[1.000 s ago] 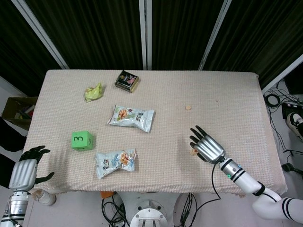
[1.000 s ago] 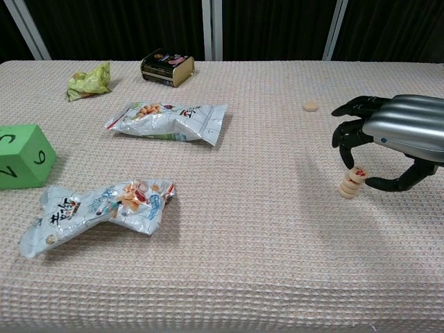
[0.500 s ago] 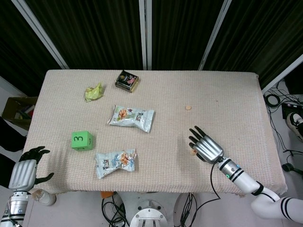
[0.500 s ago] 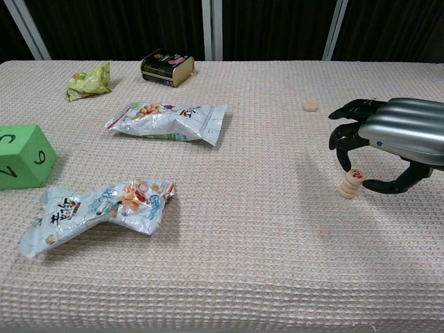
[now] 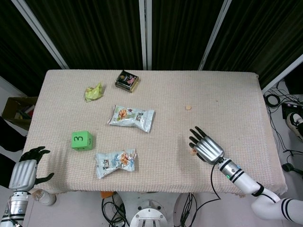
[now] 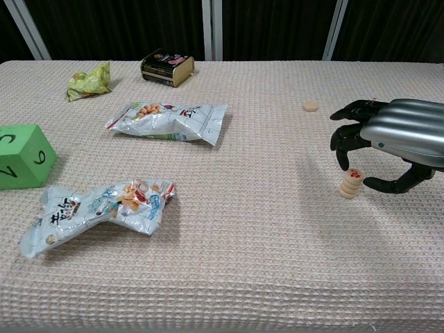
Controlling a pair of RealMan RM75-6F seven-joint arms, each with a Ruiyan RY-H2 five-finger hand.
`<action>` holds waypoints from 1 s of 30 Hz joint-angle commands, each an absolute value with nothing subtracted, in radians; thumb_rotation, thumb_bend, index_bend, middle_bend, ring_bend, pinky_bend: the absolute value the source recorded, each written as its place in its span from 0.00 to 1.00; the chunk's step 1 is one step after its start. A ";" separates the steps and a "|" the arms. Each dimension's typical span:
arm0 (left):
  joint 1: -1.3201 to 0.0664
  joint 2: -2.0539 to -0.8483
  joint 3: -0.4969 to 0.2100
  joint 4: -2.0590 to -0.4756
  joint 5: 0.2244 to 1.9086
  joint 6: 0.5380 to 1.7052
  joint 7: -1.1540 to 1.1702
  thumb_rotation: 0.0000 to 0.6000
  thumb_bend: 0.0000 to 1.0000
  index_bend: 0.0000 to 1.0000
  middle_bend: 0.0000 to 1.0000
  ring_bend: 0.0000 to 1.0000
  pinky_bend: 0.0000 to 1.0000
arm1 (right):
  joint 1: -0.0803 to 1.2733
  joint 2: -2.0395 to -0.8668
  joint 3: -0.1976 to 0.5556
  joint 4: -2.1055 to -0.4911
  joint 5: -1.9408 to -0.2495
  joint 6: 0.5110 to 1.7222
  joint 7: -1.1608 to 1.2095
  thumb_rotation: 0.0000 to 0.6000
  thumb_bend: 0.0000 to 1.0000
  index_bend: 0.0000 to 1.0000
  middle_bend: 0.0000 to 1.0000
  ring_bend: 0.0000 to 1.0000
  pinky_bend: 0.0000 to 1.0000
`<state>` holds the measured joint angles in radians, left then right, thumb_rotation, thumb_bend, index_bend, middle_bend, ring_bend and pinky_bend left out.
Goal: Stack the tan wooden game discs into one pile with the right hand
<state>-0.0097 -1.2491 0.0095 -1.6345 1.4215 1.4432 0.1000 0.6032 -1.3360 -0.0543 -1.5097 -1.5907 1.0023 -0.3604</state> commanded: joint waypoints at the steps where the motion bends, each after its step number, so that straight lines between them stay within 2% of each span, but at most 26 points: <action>1: -0.010 -1.249 0.009 -1.634 1.422 1.443 0.100 1.00 0.13 0.28 0.16 0.13 0.18 | 0.600 -1.334 -0.055 -1.511 -1.593 1.006 -0.362 1.00 0.35 0.41 0.25 0.00 0.00; 7: -0.010 -1.249 0.008 -1.633 1.423 1.445 0.098 1.00 0.13 0.28 0.16 0.13 0.18 | 0.586 -1.313 -0.030 -1.518 -1.583 1.048 -0.342 1.00 0.35 0.39 0.25 0.00 0.00; 12: -0.010 -1.248 0.008 -1.632 1.423 1.444 0.096 1.00 0.13 0.28 0.16 0.13 0.18 | 0.593 -1.294 0.036 -1.498 -1.510 1.051 -0.286 1.00 0.35 0.39 0.24 0.00 0.00; 17: -0.012 -1.249 0.007 -1.636 1.427 1.446 0.100 1.00 0.13 0.28 0.16 0.13 0.18 | 0.665 -1.335 0.121 -1.409 -1.359 0.920 -0.294 1.00 0.35 0.38 0.24 0.00 0.00; 22: -0.008 -1.247 0.009 -1.640 1.427 1.450 0.103 1.00 0.13 0.28 0.16 0.13 0.18 | 0.769 -1.434 0.188 -1.263 -1.190 0.772 -0.380 1.00 0.35 0.33 0.23 0.00 0.00; 30: -0.004 -1.242 0.008 -1.642 1.408 1.443 0.102 1.00 0.13 0.28 0.16 0.13 0.18 | 0.903 -1.568 0.229 -1.078 -1.013 0.640 -0.482 1.00 0.35 0.26 0.24 0.00 0.00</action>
<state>-0.0040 -1.2418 0.0082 -1.6421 1.4080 1.4435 0.1020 0.8683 -1.5336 0.2135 -1.1173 -1.0470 0.6732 -0.4521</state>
